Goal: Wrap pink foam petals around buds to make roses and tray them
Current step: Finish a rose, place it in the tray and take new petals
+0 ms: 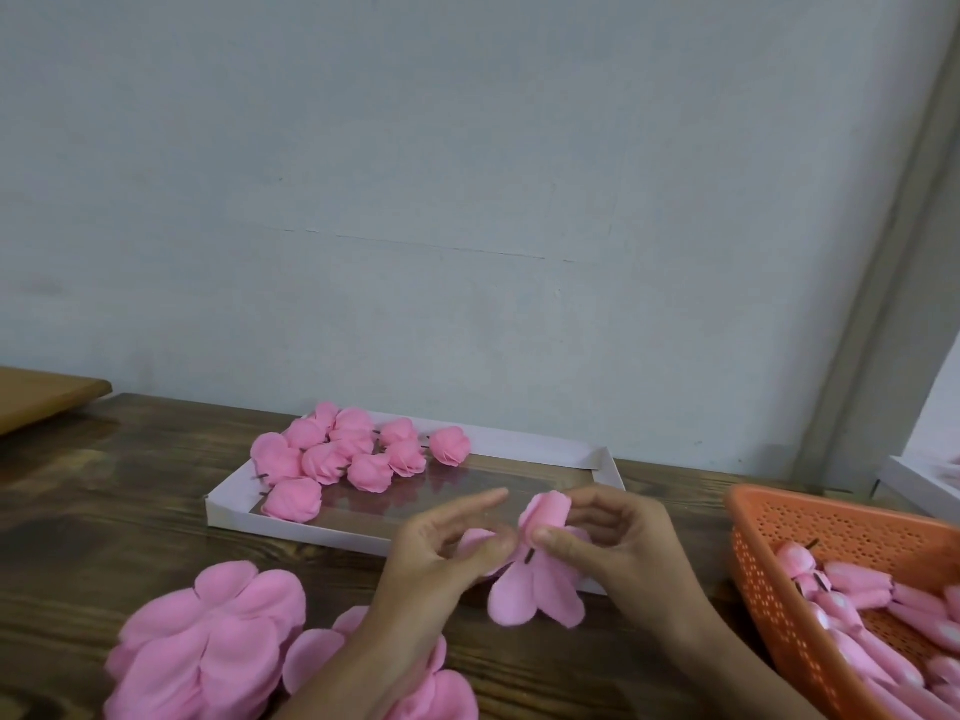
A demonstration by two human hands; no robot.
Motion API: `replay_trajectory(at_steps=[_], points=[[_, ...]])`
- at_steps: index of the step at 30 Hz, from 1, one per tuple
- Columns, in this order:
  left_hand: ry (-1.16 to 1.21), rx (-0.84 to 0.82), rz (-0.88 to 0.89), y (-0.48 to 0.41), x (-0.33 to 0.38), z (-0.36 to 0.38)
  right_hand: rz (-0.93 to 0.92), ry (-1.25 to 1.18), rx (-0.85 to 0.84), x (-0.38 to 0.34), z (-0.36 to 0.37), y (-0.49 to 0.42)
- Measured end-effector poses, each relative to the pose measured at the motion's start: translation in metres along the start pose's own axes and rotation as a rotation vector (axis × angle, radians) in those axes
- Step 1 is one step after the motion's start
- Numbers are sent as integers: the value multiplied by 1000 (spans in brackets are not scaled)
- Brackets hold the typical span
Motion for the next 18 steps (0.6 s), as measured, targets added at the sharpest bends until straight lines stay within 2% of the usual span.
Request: replay_trajectory(at_steps=[4,10,18], points=[[176,99,-60,-3,-4,-6,-21,-78,-6,-1,-1,1],[20,188,57,4,-1,-1,-48,16,-112,-1,7,6],[-75,151,229,11,6,10,-54,27,-36,0,13,6]])
Point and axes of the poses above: each hand's wrist, its own y-axis away from the middle knuckle, its own z-axis out of the palm, x = y × z, the point moved 2 cm from there along -y, towards the middle knuckle, and after that the axes turned 9 degrees about -z, right-handed, at the moved point
